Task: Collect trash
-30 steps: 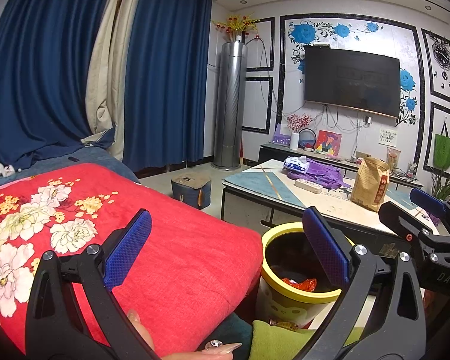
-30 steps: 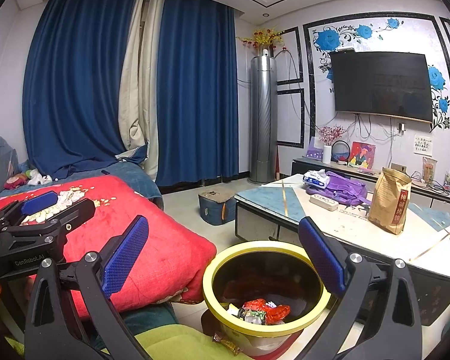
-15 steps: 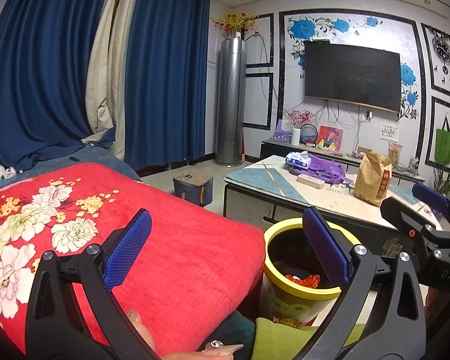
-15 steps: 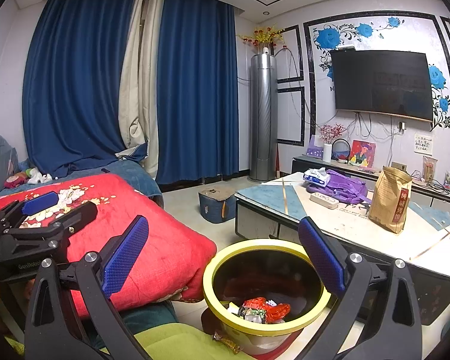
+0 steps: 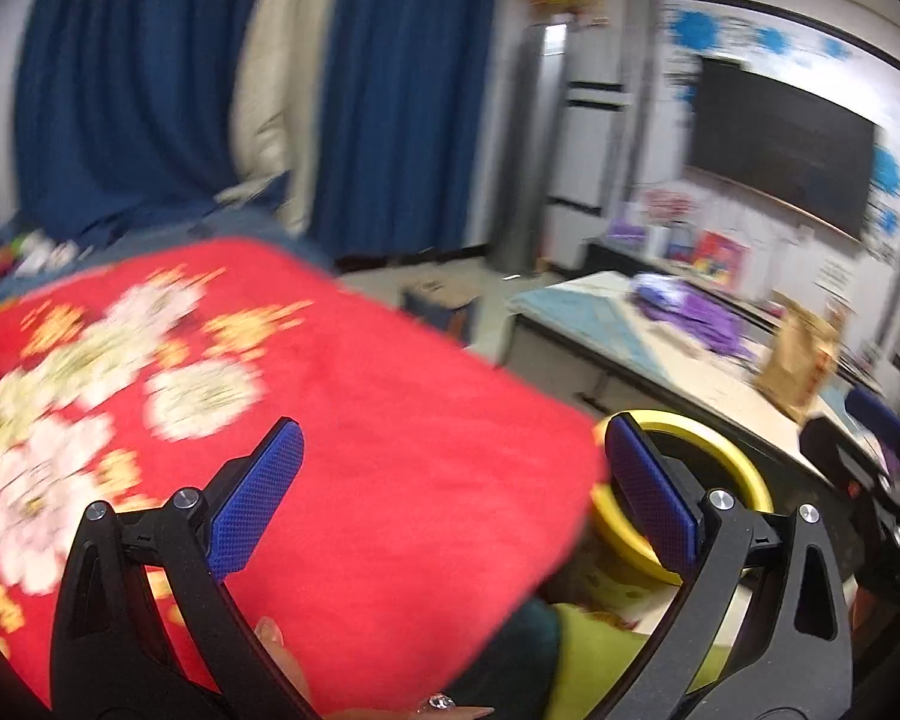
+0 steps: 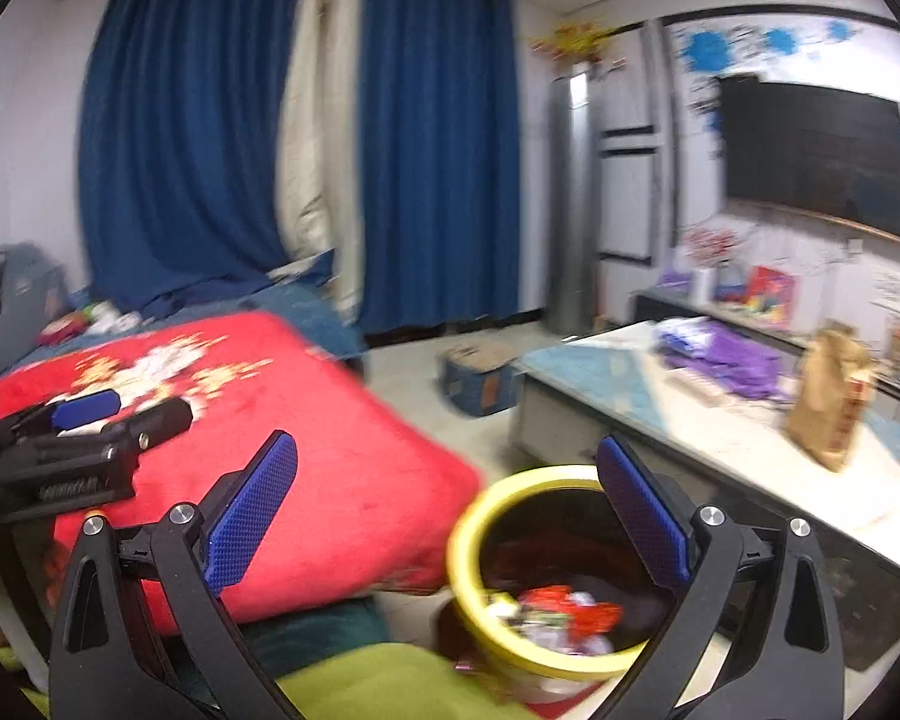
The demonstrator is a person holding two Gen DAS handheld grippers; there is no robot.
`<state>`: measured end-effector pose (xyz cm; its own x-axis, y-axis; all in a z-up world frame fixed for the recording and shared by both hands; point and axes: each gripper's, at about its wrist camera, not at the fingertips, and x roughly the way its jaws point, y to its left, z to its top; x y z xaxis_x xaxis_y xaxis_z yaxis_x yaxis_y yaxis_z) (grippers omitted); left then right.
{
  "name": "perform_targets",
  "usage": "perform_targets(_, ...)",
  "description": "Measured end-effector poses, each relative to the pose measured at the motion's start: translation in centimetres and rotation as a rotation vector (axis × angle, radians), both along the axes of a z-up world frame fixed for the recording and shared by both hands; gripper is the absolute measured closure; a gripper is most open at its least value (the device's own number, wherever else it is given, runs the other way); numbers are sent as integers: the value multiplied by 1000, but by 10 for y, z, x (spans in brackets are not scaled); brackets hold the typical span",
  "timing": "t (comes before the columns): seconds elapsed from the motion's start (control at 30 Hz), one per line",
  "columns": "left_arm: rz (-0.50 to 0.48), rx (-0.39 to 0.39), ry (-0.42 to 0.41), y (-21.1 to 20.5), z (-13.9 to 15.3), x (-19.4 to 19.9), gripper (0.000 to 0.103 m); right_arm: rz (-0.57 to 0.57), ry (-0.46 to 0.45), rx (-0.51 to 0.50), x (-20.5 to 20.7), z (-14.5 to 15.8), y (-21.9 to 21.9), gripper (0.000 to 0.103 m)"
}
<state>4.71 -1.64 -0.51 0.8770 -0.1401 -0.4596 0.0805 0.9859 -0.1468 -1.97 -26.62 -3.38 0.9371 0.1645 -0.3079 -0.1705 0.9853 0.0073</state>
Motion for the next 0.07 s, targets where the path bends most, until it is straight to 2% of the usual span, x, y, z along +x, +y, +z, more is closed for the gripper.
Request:
perform_targets(0.03, 35, -12, 13, 15, 1, 1, 11, 38, 20, -3, 7, 2, 13, 6)
perform_targets(0.07, 124, -15, 26, 44, 3, 1, 11, 111, 53, -15, 19, 4, 39, 6)
